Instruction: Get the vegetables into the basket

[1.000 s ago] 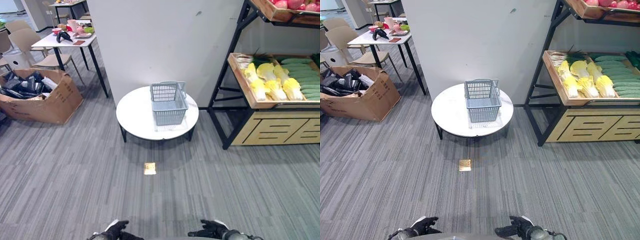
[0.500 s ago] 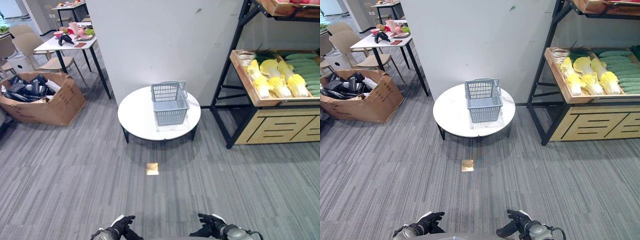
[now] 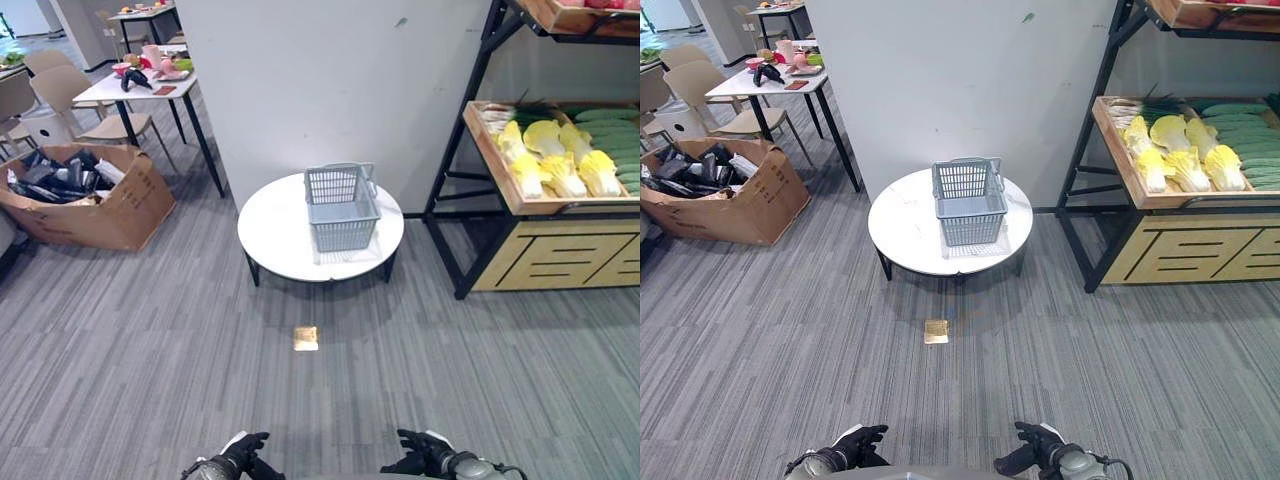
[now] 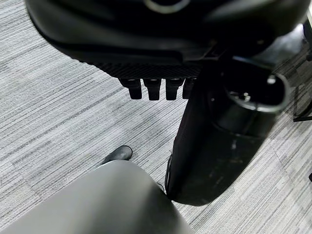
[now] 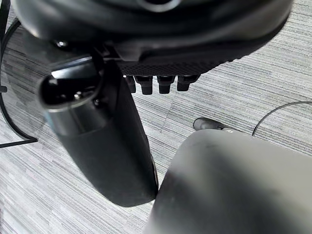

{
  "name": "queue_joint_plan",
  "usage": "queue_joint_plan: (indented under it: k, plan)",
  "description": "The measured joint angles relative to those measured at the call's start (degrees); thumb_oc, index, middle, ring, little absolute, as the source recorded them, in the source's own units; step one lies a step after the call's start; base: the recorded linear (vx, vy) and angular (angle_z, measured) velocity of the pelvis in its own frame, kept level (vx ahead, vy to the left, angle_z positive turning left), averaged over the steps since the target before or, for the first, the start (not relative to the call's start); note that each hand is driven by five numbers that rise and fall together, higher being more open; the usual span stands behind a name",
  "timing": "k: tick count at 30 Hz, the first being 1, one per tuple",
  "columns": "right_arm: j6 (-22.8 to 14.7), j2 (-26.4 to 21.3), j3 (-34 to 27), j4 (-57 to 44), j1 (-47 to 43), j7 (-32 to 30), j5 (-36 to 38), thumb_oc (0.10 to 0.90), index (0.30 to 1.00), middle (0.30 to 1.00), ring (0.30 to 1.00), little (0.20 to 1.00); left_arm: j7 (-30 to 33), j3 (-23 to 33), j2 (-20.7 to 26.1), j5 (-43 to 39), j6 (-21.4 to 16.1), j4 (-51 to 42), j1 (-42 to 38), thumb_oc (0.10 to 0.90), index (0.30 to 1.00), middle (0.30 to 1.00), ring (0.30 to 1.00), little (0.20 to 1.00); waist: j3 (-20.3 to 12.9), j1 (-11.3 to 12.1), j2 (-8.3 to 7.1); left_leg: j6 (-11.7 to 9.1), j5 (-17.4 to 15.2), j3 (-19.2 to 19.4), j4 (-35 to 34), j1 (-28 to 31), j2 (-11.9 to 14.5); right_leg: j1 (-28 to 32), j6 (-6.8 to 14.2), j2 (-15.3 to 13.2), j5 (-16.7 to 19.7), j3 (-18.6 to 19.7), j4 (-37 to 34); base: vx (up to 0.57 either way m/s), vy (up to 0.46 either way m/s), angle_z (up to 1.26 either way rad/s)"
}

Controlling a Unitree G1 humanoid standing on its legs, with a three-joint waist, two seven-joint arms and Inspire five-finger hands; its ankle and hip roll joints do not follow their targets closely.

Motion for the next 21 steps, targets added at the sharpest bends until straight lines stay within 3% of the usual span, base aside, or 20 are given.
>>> queue_joint_plan:
  k: [21]
  plan:
    - [0.5, 0.1, 0.0, 0.5, 0.0, 0.7, 0.8, 0.9, 1.0, 1.0, 1.0, 1.0, -0.1, 0.1, 0.1, -1.6, 0.5, -0.2, 0.1, 0.9, 1.0, 1.0, 1.0, 1.0, -0.1, 0.1, -0.34, 0.0, 0.0, -0.4, 0.0, 0.4, -0.1, 0.8, 0.0, -0.1, 0.0, -0.6, -0.4, 0.0, 0.014, 0.01]
